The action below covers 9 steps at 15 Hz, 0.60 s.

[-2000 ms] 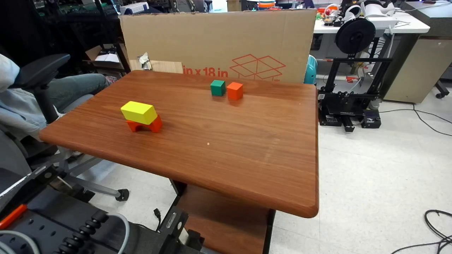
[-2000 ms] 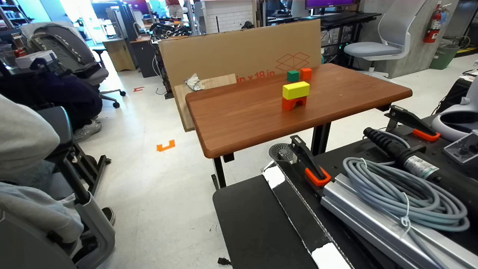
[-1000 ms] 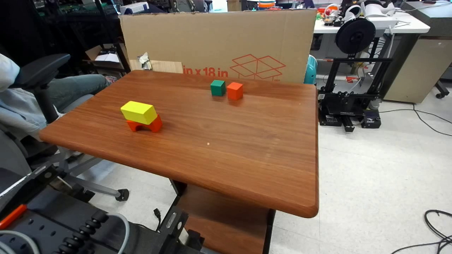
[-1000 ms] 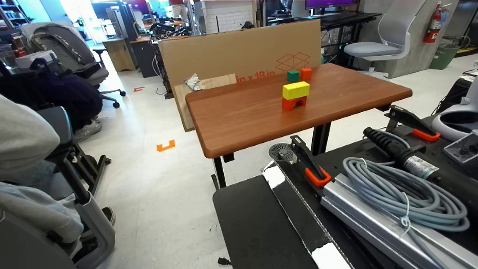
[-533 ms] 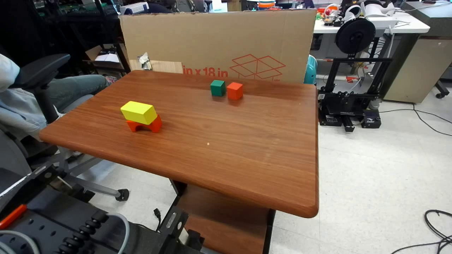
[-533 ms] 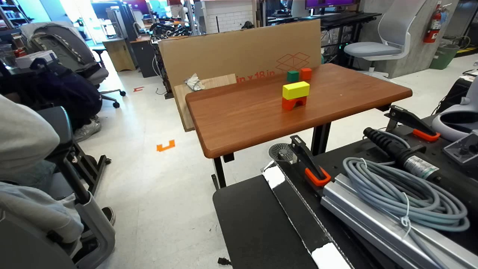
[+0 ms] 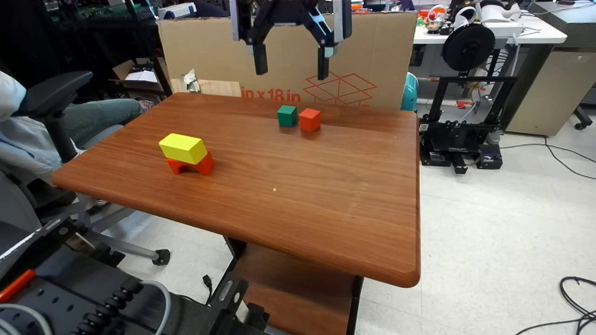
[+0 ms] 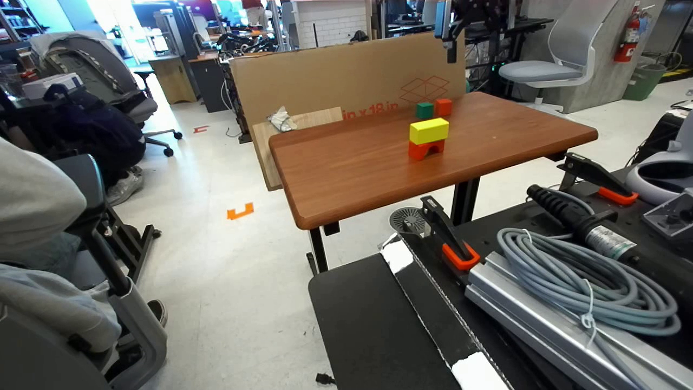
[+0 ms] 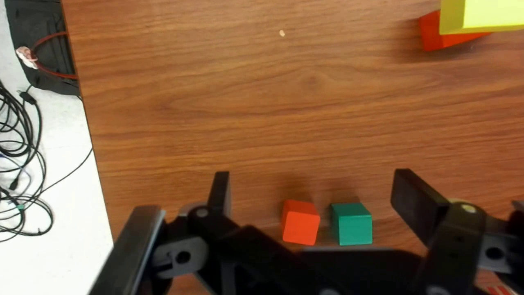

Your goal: Put the orange block on top of the yellow block.

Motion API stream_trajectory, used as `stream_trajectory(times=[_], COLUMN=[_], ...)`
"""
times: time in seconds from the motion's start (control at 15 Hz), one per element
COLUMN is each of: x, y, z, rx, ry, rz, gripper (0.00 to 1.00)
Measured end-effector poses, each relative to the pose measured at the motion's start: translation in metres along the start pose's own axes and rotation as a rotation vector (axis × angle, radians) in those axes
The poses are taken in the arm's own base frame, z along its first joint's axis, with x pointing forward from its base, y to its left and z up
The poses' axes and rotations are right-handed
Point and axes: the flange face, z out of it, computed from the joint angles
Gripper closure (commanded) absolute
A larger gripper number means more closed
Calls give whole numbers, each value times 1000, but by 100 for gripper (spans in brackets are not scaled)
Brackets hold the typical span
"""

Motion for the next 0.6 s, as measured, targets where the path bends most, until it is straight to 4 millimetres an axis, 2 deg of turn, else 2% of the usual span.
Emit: stream_trajectory(times=[0.6], x=[42], y=[12], z=[44], rx=[55], ry=[-71], rz=[46], gripper=[0])
